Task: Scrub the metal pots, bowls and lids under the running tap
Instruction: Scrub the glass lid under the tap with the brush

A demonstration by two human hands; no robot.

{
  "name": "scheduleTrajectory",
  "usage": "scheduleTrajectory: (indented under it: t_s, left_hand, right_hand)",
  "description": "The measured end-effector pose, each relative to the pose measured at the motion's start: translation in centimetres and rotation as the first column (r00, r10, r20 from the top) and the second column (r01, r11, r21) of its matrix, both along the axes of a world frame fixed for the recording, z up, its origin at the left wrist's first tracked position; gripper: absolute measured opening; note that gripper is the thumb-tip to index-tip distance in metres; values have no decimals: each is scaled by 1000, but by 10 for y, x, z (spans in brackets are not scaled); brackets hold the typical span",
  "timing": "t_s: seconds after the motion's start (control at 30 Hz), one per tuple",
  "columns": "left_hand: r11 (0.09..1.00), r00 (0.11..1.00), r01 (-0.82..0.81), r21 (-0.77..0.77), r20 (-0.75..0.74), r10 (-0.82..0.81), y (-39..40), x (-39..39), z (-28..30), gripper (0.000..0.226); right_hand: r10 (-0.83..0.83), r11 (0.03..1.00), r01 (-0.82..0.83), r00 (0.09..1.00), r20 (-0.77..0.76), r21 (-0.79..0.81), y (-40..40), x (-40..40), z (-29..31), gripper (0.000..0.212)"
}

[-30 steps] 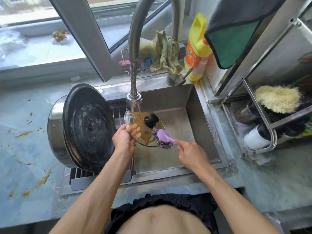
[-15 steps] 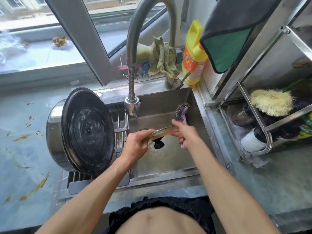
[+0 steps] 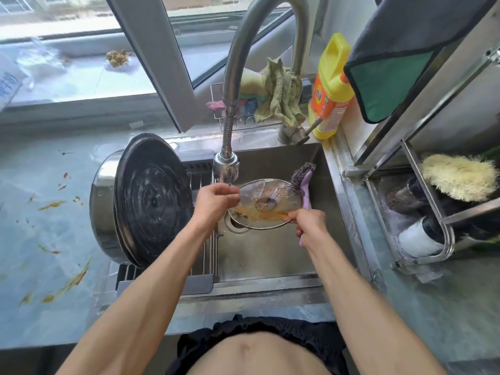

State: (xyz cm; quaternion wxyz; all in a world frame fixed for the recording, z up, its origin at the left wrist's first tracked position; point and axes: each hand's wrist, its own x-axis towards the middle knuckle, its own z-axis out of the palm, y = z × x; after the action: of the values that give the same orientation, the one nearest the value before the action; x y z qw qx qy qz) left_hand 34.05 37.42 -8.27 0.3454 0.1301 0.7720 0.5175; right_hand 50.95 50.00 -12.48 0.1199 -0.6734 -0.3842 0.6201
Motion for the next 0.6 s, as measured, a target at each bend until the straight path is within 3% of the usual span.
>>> scheduleTrajectory:
  t_s: [0.13,0.27,0.3,0.37,0.43,0.47,0.53,0.6]
  left_hand:
    - [992,989,-122,38,83,119,14,0,0,10]
    - [957,969,-214,-198,-164,183,0,2,-20,25]
    - [945,968,-224,-238,-163,188,-6,5,-24,27]
    - [968,981,-144,-205,101,167,-14,16,-30,38]
    - [996,872,-90,-16,481,86,-17,30,-26,37]
    - [989,807,-130,70,586,65,-18,35,-24,42]
    - [966,747,-220,135,660,78,-20,42,-27,56]
    - [964,756,-232,130,648,94,-21,42,-32,64]
  right_hand:
    - [-14,1000,12,997,-72,-22,-5,5,2,22]
    - [-50,998,47,994,-97,-42,-8,12,2,22]
    - [-63,997,58,992,-112,-48,-8,13,2,22]
    - [-72,996,64,988,-136,-62,-8,13,1,24]
    - [-46,997,37,990,-137,-64,-11,10,-5,22]
    - [-12,998,4,991,-132,-56,-14,9,-7,16]
    - [125,992,-125,991,-55,18,-16,10,-8,5]
    - [343,913,-368,926,161,176,-14,16,-1,17]
